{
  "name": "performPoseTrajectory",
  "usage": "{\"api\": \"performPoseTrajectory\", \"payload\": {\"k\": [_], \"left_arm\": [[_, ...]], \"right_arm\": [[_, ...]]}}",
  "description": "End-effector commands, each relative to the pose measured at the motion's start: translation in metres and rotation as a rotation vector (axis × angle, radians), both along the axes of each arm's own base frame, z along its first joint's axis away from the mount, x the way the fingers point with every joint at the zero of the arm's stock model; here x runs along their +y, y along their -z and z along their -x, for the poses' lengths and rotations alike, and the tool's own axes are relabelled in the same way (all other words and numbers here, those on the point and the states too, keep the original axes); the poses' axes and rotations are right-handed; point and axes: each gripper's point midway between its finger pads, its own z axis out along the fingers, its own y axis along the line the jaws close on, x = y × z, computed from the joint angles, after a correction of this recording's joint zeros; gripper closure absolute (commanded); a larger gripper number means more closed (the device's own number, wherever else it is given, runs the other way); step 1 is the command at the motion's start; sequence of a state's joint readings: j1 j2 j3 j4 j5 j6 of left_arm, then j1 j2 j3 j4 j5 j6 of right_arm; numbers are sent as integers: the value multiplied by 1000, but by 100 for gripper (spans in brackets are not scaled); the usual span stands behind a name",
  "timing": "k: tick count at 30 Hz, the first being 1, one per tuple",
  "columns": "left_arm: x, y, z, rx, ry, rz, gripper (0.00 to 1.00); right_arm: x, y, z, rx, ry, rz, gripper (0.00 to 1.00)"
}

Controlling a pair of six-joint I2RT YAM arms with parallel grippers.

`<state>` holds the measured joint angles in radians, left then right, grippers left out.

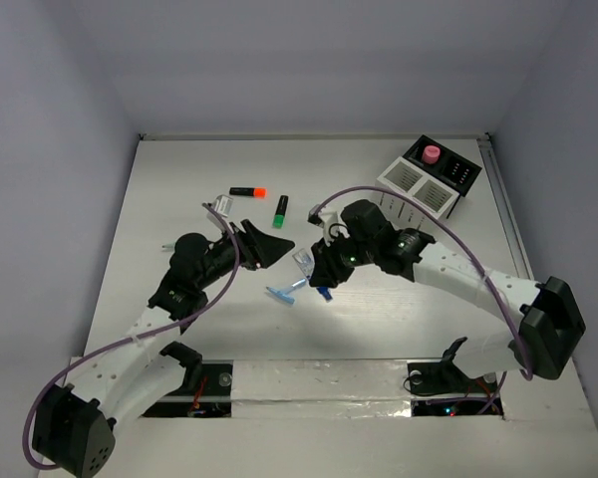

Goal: Sort the stationery into containers
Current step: Pick up the stationery from the center of the board.

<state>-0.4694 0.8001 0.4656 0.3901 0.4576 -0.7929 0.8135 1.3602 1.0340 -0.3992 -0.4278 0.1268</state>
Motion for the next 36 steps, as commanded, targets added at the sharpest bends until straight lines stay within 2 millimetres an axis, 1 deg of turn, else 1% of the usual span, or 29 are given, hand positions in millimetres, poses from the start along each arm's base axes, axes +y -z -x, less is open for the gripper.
{"api": "performPoseTrajectory", "payload": {"k": [1,5,7,8,12,13,15,16,18,21,24,25,27,30,31,33,34,35,36], "left_arm": [[-1,-6,-4,-22,-8,40,35],[-3,8,-8,9,-8,11,37],[-4,14,-11,24,-7,-6,37],[-5,17,-12,25,-3,-14,37],[-5,28,-16,46,-6,-41,37],[-5,33,-16,58,-9,-47,37],[-6,33,-16,59,-8,-32,37],[-7,36,-15,67,-4,-29,37],[-9,34,-15,63,4,-17,37],[-11,35,-15,63,20,-7,40],[-13,34,-13,63,35,8,44],[-14,35,-13,66,37,11,49],[-15,34,-12,62,45,17,54],[-15,34,-11,59,48,20,66],[-14,34,-11,58,47,22,75],[-14,30,-10,50,48,30,85],[-14,29,-10,45,48,33,98],[-14,28,-10,44,48,36,100],[-14,26,-10,41,43,42,100]], "right_arm": [[25,-27,-13,-101,-80,-81,87],[30,-25,-17,-106,-84,-86,87],[33,-28,-19,-117,-86,-96,87],[35,-30,-17,-119,-95,-101,87],[38,-40,-19,-141,-96,-117,87],[38,-39,-19,-142,-99,-116,87],[38,-43,-19,-148,-103,-123,87],[39,-42,-19,-146,-106,-122,87],[40,-43,-18,-145,-114,-127,87],[42,-42,-18,-141,-121,-128,87],[43,-43,-18,-145,-133,-131,87],[44,-44,-19,-147,-133,-130,87],[44,-44,-20,-155,-139,-128,87],[42,-43,-22,-179,-164,-96,87],[40,-42,-23,-177,-162,-78,87],[39,-43,-27,-204,-152,-70,87],[40,-46,-29,-216,-145,-77,87],[40,-51,-30,-227,-137,-87,87],[39,-50,-31,-234,-129,-87,86]]}}
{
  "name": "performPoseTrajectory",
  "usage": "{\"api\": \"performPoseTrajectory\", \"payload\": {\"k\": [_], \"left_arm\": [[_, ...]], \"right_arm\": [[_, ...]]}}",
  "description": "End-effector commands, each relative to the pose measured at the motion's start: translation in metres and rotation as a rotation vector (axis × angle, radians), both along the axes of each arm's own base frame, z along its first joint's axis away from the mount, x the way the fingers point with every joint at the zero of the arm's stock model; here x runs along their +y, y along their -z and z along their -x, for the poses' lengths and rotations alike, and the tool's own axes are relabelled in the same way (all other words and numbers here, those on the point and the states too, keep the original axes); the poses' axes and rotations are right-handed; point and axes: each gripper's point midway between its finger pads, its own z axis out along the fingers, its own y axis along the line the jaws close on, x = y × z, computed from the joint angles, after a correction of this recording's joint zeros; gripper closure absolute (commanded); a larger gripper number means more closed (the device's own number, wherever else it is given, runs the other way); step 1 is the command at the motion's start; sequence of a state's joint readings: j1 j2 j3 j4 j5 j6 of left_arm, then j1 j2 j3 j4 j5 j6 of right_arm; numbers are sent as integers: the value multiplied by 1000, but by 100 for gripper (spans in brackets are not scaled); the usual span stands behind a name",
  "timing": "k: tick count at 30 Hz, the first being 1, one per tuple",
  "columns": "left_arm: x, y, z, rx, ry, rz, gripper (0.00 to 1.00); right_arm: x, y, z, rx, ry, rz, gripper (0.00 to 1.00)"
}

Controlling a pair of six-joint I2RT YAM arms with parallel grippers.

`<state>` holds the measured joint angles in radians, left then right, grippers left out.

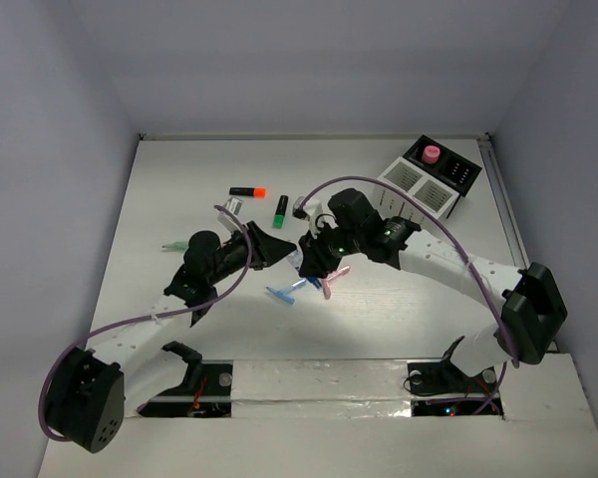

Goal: Sort the stationery into containers
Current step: Pick up the stationery from the center of the board, then place the stationery in the storage box.

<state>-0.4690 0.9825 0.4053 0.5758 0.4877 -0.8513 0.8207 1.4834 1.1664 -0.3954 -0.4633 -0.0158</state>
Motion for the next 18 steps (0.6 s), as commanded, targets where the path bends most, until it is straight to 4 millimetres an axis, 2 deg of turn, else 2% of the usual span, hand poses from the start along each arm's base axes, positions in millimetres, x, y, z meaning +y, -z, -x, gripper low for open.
{"api": "performPoseTrajectory", "payload": {"k": [1,3,4,5,6,7,9,10,12,13,14,15,16,17,18], "left_arm": [[0,-15,4,-59,16,34,100],[2,-21,3,-77,-1,45,100],[4,-26,4,-88,-10,61,100],[5,-33,4,-109,-18,79,100],[7,-39,2,-122,-42,96,100],[9,-44,2,-128,-58,115,100],[16,-60,0,-171,-104,151,100],[20,-70,1,-195,-120,170,100],[28,-82,-3,-217,-171,197,100],[31,-93,-1,-241,-183,217,100],[33,-101,0,-254,-192,244,100],[37,-109,0,-273,-215,267,100],[41,-119,3,-295,-224,295,100],[44,-125,5,-314,-232,320,100],[46,-131,6,-316,-239,353,100]], "right_arm": [[13,-45,-13,-140,-6,-104,84],[10,-50,-16,-163,26,-112,80],[10,-55,-20,-185,47,-125,70],[8,-59,-22,-194,72,-136,65],[4,-67,-27,-232,111,-154,55],[1,-71,-29,-252,130,-165,35],[-6,-81,-33,-254,200,-205,20],[-14,-93,-35,-282,232,-255,10],[-23,-106,-38,-286,300,-319,2],[-29,-137,-39,-339,330,-431,0],[-32,-127,-33,-289,354,-464,0],[-38,-132,-36,-286,394,-507,0],[-43,-147,-39,-301,430,-590,0],[-50,-144,-33,-242,476,-644,0],[-61,-145,-41,-234,560,-685,0]]}}
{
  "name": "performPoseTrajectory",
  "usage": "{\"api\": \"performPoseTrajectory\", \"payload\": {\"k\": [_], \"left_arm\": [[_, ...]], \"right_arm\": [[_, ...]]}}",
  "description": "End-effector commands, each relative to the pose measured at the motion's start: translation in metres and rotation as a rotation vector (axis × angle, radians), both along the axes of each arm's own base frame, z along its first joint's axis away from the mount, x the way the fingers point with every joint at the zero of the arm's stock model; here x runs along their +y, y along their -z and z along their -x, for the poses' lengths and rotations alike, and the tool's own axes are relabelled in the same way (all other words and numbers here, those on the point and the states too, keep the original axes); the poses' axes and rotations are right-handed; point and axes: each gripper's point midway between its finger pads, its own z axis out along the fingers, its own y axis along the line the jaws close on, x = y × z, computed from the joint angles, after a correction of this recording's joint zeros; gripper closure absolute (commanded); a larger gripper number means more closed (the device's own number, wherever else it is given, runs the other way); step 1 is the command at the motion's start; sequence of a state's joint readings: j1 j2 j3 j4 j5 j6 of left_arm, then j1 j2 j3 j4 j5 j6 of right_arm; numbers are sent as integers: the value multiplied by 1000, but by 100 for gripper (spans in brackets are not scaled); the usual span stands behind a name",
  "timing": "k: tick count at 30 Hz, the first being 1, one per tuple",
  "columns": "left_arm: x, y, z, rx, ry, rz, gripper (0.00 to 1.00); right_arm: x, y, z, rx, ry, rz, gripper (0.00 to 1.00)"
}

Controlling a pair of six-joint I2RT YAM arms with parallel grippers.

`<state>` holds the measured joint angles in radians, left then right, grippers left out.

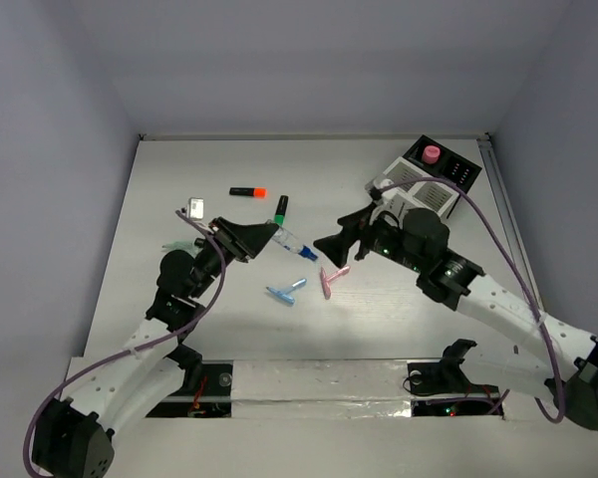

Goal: Sort the stationery into containers
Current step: Place the stationery in the storage box.

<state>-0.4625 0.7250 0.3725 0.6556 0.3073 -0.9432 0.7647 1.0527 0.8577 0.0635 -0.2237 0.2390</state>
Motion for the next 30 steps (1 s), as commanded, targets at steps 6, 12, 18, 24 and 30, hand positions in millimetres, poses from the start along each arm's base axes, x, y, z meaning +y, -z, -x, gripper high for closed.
{"api": "performPoseTrajectory", "payload": {"k": [6,12,18,24,30], "left_arm": [[26,-69,22,-177,-12,371,100],[27,-75,29,-194,31,453,100],[29,-79,33,-217,32,461,100],[29,-75,31,-209,25,450,100],[27,-70,28,-202,21,440,100]], "right_arm": [[-15,-48,5,178,94,-617,0],[10,-64,27,185,-131,-688,0],[35,-52,29,236,-238,-667,0],[47,-52,35,234,-304,-671,2],[51,-63,43,190,-355,-677,10]]}}
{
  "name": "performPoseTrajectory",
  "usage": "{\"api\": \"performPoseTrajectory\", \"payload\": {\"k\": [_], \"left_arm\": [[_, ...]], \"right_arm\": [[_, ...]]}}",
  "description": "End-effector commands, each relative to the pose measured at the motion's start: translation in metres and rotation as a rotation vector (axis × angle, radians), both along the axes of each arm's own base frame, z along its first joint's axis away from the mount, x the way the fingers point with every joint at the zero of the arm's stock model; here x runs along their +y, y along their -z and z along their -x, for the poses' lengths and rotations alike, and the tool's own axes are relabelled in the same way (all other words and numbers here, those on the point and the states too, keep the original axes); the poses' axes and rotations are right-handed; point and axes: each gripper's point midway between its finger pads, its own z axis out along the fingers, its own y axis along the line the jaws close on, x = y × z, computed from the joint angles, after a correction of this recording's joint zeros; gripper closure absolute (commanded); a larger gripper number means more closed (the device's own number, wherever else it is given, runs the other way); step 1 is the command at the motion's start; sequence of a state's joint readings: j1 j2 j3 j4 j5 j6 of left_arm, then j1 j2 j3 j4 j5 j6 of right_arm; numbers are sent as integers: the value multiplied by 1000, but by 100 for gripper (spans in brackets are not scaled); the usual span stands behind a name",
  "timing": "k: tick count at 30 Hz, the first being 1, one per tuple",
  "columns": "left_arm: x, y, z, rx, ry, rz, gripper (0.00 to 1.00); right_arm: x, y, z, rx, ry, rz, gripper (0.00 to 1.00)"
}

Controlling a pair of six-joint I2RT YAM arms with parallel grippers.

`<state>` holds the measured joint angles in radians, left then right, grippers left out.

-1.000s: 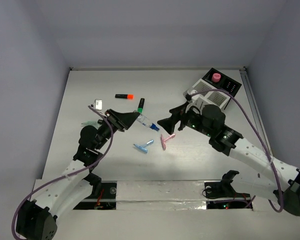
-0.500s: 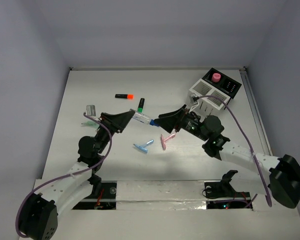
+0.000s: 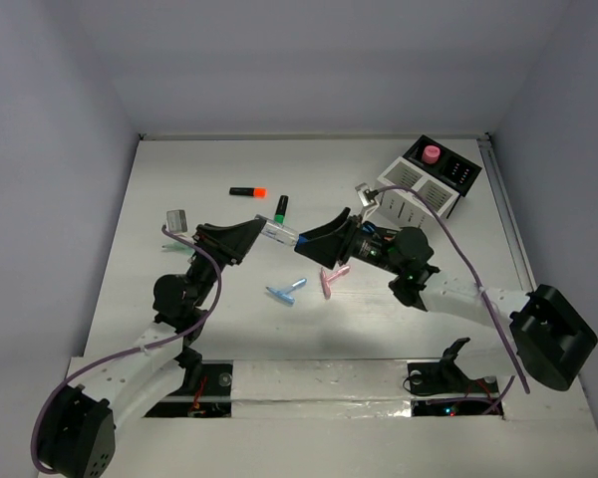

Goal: Sort the stationery into containers
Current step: Place the stationery in the storage box.

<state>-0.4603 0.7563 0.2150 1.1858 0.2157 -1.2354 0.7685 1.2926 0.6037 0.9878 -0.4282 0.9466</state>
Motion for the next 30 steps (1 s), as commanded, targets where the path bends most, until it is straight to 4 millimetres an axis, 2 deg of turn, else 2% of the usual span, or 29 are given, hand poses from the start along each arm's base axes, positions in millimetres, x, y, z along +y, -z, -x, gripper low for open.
{"api": "performPoseTrajectory", "payload": {"k": [1,9,13,16,21,23,26,30], "left_arm": [[6,-20,10,-89,-3,47,100],[5,-11,7,-72,-5,37,100],[5,-10,6,-74,-12,30,100],[6,-9,7,-75,-9,41,100],[7,-10,8,-86,-15,50,100],[8,-10,8,-86,-15,50,100],[6,-7,8,-80,-9,43,100],[7,-3,9,-71,-11,46,100]], "right_arm": [[1,-47,14,-137,-45,-111,10],[13,-51,18,-141,-92,-102,19],[19,-46,18,-127,-109,-86,25],[21,-44,16,-119,-107,-79,36],[26,-40,15,-100,-105,-66,36],[26,-39,14,-100,-102,-66,44],[25,-40,12,-96,-90,-69,62],[26,-38,11,-96,-83,-52,78]]}}
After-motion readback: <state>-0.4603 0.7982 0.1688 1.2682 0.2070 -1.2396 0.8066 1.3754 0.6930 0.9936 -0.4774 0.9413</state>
